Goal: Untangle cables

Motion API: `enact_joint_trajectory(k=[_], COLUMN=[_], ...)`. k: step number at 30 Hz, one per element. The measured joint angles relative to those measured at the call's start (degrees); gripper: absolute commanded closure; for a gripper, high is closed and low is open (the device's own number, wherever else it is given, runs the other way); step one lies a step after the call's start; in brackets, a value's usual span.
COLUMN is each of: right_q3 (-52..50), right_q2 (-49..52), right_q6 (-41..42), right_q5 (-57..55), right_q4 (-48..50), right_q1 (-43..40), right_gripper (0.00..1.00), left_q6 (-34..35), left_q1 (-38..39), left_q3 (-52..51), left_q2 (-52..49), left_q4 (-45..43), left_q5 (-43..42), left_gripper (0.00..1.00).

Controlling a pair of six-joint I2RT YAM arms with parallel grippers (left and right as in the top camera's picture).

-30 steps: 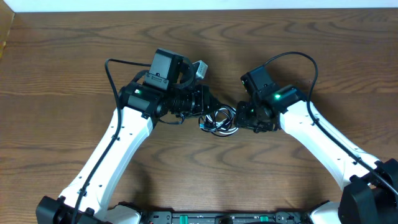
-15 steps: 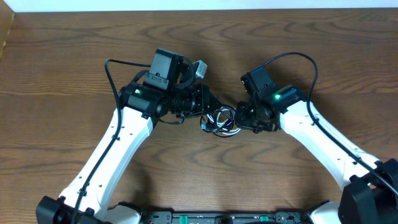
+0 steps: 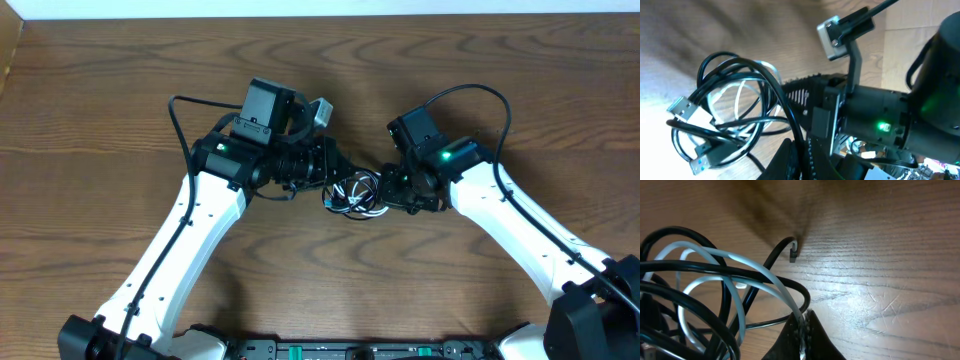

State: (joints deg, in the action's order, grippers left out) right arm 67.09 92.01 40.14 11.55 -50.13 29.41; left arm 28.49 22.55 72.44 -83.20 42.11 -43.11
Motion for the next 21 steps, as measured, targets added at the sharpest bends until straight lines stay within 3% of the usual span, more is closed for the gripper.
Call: enact_joint_trajectory(k=[6, 16, 21], right_q3=[0.0, -0.2, -0.2], right_q2=[-0.3, -5.4, -10.3], right_q6=[0.0, -1.2, -2.5], right_q5=[0.2, -0.1, -1.0], right_q4=[-2.4, -7.8, -7.8], right_q1=[-3.7, -14.6, -20.6], right_gripper=[0.99, 0.98, 0.99], left_q6=[0.0, 4.0, 5.0], left_q1=[0.0, 0.0, 0.0], left_q3=[0.0, 0.0, 0.0], left_q2=[0.0, 0.0, 0.0], left_q4=[7.4, 18.6, 20.8], left_q5=[7.4, 33.1, 41.8], left_gripper=[0.93, 0.92, 0.93])
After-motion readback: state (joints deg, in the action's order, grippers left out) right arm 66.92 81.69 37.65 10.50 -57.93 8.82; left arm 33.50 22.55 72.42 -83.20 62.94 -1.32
